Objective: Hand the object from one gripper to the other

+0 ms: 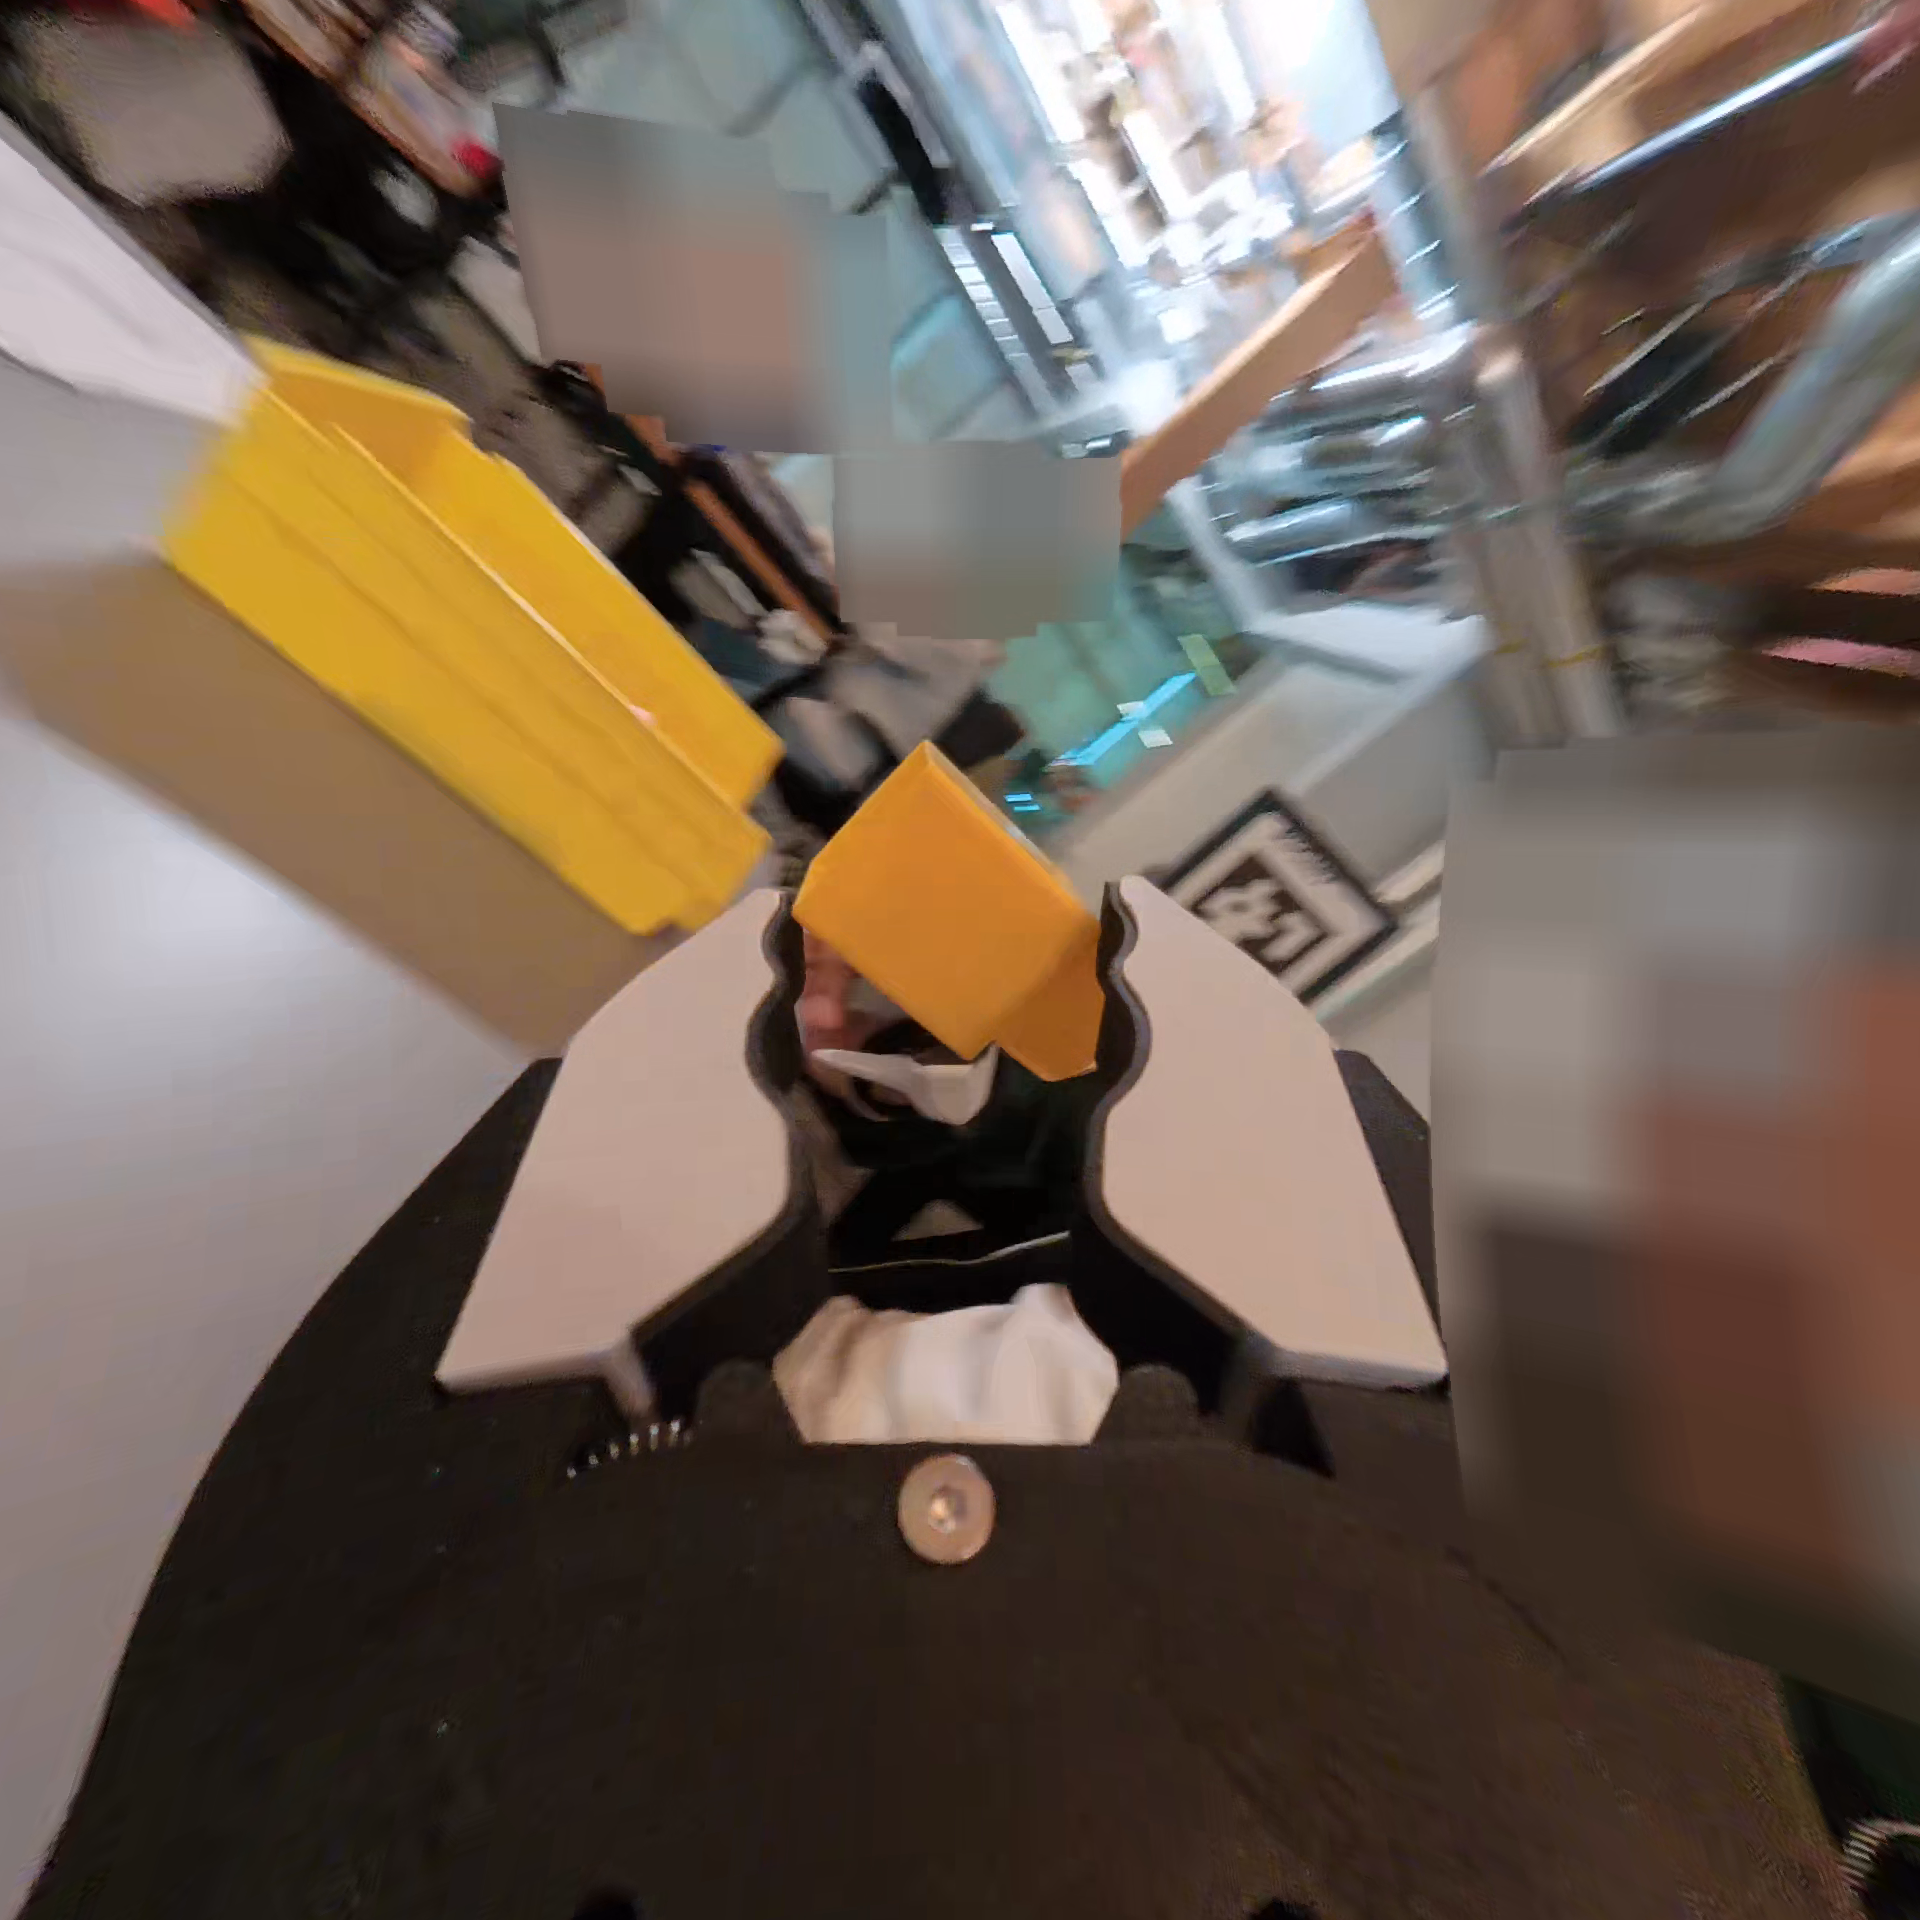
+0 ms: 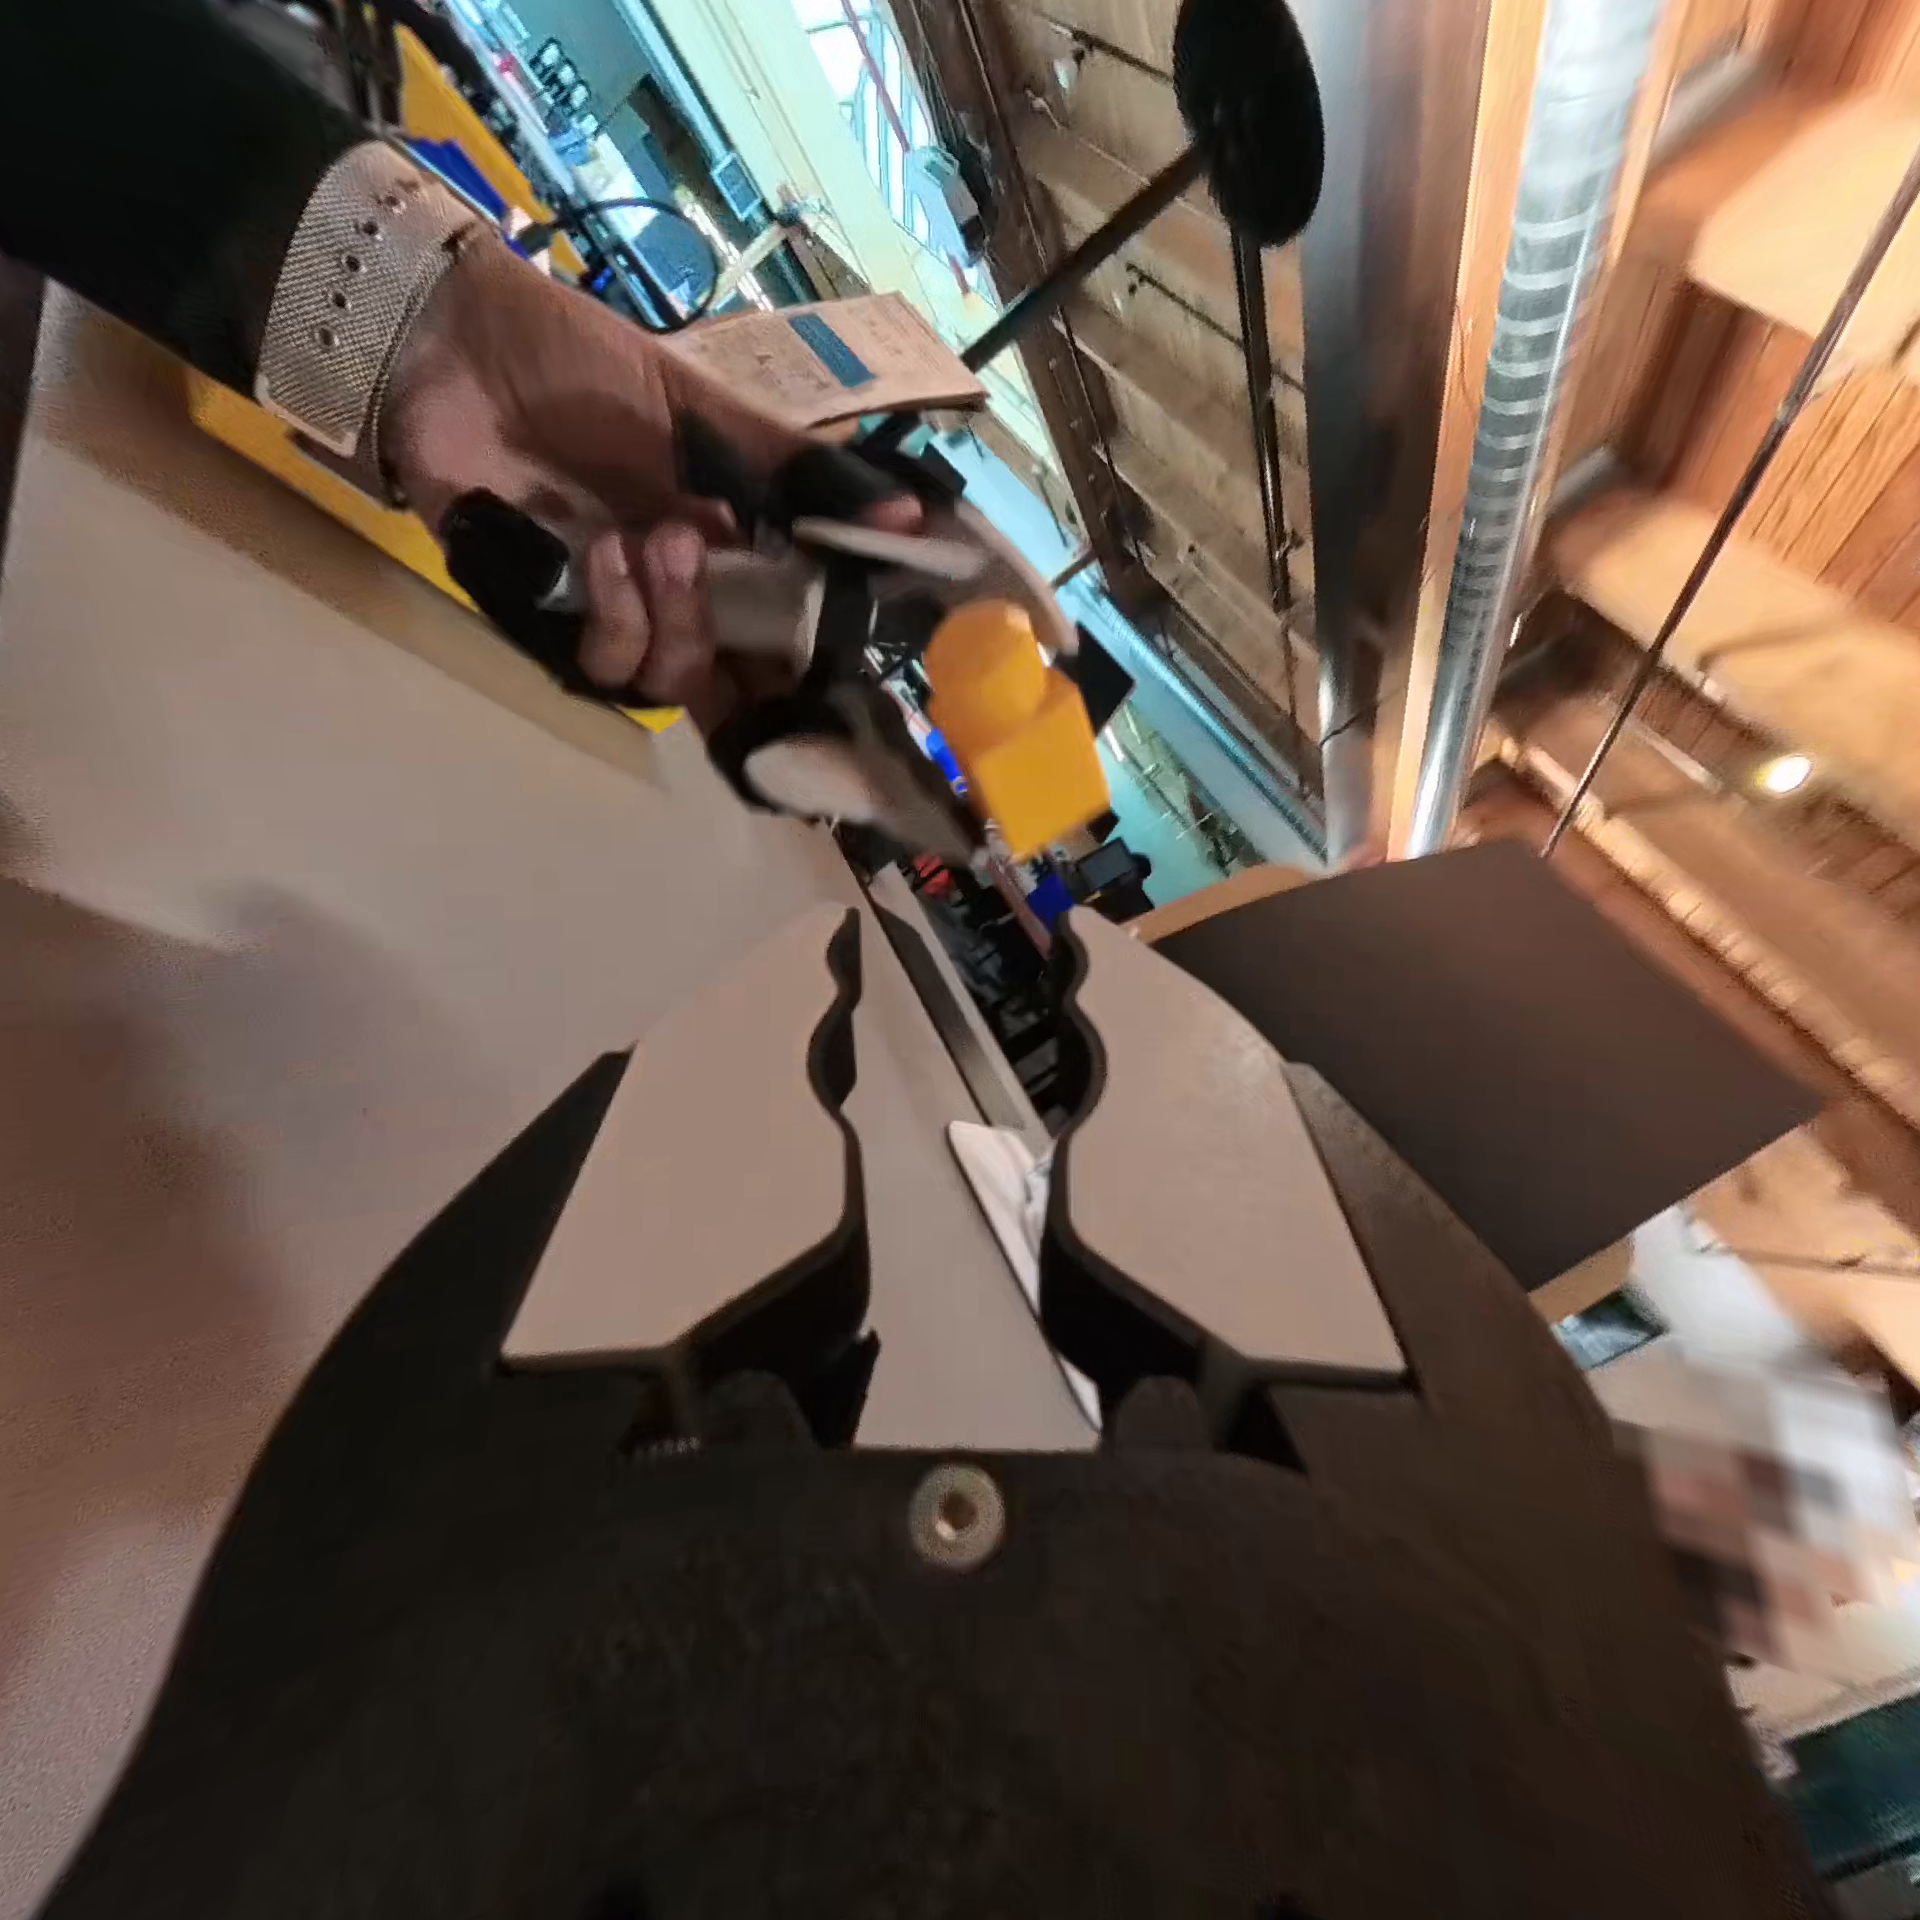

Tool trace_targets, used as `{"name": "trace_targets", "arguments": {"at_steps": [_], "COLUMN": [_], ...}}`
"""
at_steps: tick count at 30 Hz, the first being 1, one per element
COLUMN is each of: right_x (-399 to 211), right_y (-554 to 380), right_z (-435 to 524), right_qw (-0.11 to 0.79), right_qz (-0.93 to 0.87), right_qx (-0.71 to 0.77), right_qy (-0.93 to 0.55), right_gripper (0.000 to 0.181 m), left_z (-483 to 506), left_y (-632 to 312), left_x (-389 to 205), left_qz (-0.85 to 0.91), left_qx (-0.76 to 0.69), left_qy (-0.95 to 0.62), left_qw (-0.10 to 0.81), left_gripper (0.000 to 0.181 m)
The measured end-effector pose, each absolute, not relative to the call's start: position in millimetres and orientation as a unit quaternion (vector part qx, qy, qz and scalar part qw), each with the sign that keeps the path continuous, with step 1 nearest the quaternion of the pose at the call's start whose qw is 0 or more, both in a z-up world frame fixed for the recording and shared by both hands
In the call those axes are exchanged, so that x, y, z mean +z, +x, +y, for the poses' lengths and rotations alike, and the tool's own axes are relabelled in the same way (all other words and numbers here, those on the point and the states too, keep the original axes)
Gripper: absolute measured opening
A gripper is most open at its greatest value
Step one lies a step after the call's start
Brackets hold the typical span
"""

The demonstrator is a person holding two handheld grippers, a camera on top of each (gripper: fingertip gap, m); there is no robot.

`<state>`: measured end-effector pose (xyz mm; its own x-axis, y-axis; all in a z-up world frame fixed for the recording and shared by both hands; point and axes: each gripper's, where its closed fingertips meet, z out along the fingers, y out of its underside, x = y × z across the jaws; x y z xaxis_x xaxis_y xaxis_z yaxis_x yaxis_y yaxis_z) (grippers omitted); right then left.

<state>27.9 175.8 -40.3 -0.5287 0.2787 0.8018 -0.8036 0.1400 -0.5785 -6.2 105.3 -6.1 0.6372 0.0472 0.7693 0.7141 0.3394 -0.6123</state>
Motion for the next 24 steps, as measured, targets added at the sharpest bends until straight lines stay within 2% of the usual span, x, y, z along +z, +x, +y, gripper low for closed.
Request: {"name": "trace_targets", "arguments": {"at_steps": [3,6,11,15,22,24], "right_x": [-48.7,-54.0,-65.0,-70.1,-65.8,-61.2], "right_y": [40.9,49.0,49.8,47.9,48.3,47.3], "right_z": [170.4,164.0,158.5,157.1,160.2,162.1], "right_qw": [0.464,0.482,0.492,0.497,0.493,0.484], "right_qz": [-0.605,-0.596,-0.6,-0.605,-0.606,-0.607], "right_qx": [0.592,0.571,0.544,0.529,0.537,0.551], "right_qy": [0.261,0.293,0.32,0.327,0.319,0.306], "right_gripper": [0.036,0.037,0.041,0.028,0.028,0.028], "left_z": [143.0,162.5,175.2,181.9,185.3,183.5], "left_y": [2.6,10.5,18.7,22.5,25.5,23.7], "left_x": [-36.2,-58.3,-71.9,-77.6,-76.9,-75.3], "left_qz": [-0.374,-0.386,-0.391,-0.395,-0.386,-0.382], "left_qx": [-0.349,-0.403,-0.41,-0.405,-0.407,-0.389], "left_qy": [-0.466,-0.445,-0.463,-0.474,-0.478,-0.484], "left_qw": [0.722,0.701,0.682,0.674,0.676,0.684], "left_gripper": [0.054,0.054,0.054,0.054,0.054,0.06]}}
